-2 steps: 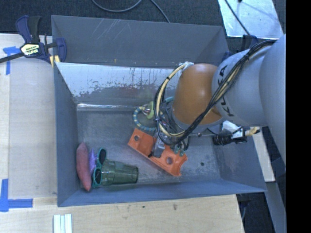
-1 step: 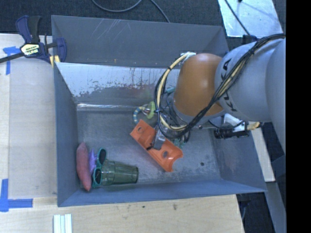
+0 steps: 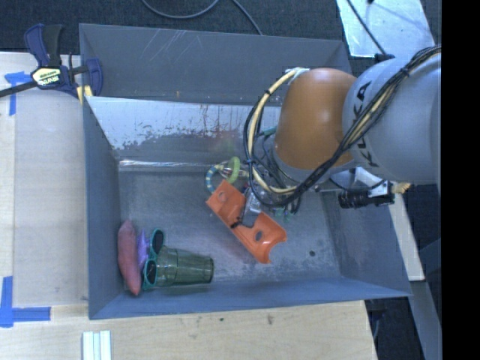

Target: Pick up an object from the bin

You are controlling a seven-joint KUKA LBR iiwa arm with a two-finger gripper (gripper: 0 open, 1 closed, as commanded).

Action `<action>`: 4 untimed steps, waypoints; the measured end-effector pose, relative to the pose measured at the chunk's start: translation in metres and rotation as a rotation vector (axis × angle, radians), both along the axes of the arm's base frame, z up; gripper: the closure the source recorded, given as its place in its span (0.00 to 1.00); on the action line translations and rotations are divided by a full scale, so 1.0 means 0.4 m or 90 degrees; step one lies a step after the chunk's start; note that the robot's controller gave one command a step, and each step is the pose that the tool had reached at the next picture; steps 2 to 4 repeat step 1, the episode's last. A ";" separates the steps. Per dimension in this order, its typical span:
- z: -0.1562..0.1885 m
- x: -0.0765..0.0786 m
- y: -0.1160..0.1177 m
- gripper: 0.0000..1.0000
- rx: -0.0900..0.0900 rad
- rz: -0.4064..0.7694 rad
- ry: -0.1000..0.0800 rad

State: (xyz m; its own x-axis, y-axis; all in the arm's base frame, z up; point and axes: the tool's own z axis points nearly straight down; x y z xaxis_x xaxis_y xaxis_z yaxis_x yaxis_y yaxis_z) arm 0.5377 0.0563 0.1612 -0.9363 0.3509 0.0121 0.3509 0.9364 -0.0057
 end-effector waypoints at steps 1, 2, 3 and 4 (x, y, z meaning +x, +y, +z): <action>0.157 -0.002 0.006 1.00 0.000 -0.009 -0.008; 0.157 -0.002 0.006 1.00 0.000 -0.009 -0.008; 0.157 -0.002 0.006 1.00 0.000 -0.009 -0.008; 0.157 -0.002 0.006 1.00 0.000 -0.009 -0.008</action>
Offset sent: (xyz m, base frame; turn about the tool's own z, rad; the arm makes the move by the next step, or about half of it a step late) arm -0.0025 0.0050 -0.0912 0.1414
